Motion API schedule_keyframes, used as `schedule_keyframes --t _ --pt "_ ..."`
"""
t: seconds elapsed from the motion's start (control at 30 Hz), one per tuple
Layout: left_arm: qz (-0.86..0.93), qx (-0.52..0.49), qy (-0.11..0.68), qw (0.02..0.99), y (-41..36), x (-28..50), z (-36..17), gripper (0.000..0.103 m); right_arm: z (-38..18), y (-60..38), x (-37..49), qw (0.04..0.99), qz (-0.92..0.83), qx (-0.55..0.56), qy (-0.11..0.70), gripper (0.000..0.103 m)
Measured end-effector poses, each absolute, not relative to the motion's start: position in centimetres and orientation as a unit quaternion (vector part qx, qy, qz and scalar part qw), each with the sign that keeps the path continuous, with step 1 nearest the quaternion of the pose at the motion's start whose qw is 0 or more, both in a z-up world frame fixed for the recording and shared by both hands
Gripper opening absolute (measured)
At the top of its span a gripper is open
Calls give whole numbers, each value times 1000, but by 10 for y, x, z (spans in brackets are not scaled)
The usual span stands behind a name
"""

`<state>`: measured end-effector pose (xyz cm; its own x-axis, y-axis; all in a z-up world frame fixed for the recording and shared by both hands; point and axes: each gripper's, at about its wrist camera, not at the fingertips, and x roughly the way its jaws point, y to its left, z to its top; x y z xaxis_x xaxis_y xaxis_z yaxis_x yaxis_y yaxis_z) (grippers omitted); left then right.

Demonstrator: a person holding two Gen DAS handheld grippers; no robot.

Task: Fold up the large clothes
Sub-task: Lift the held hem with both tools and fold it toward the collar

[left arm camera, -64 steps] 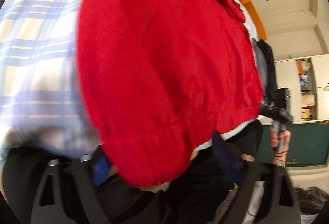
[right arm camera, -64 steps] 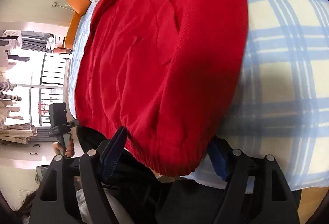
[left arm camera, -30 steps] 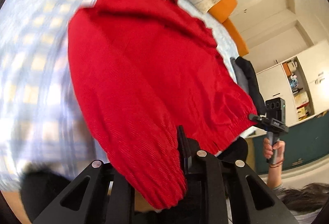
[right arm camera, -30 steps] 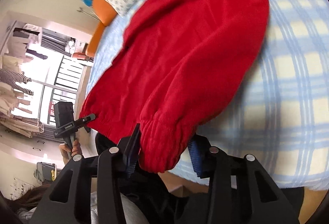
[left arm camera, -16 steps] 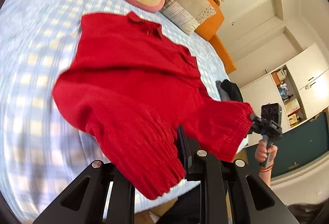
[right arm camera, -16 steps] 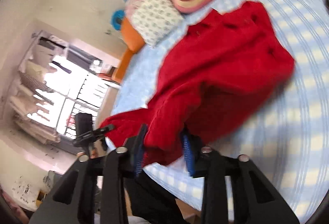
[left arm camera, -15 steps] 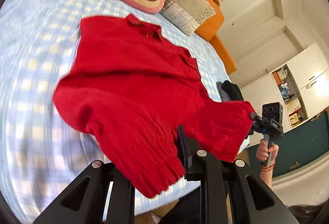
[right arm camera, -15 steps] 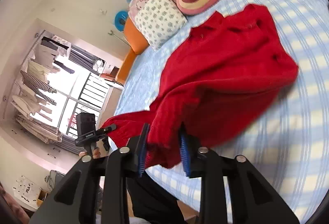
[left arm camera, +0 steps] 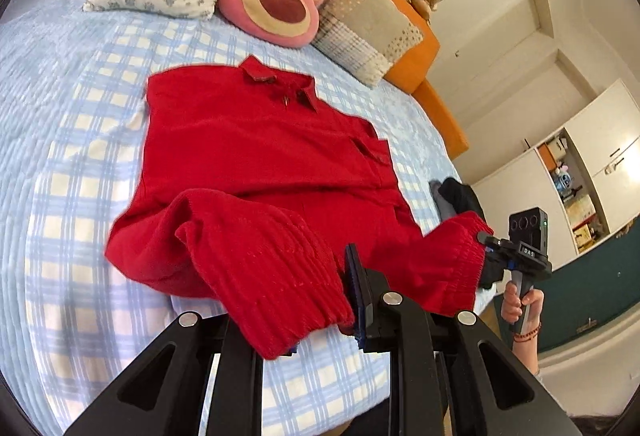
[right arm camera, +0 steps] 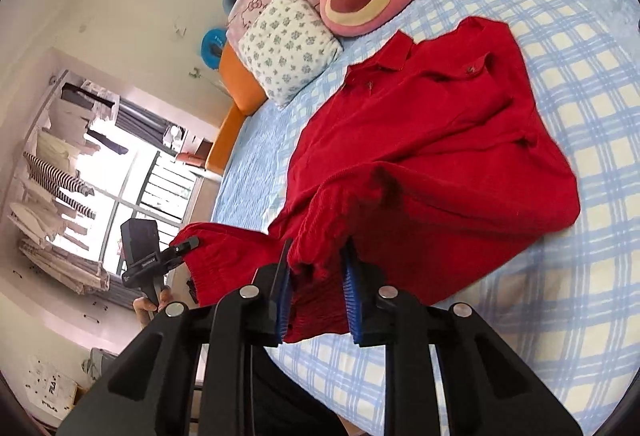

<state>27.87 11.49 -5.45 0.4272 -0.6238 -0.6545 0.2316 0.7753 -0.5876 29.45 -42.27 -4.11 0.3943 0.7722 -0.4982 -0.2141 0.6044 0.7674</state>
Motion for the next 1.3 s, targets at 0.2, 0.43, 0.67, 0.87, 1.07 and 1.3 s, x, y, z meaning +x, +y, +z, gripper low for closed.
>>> schedule_keyframes --t 0.2,0.43,0.67,0.87,1.07,1.3 --pt "-241 -178 437 848 105 319 -23 23 -19 -432 335 794 295 325 421 21" --pt "-228 -185 404 866 111 377 7 23 20 -444 392 808 283 338 391 21" --pt "-199 -172 389 883 110 460 26 23 47 -434 475 829 259 315 383 21" --pt "-171 -205 396 879 117 542 8 23 34 -433 552 826 233 337 386 21" --pt "-153 -232 454 847 120 618 -50 24 -29 -435 623 806 191 369 422 21" --pt "-136 -227 479 837 121 677 -126 25 -99 -436 680 794 161 382 445 21"
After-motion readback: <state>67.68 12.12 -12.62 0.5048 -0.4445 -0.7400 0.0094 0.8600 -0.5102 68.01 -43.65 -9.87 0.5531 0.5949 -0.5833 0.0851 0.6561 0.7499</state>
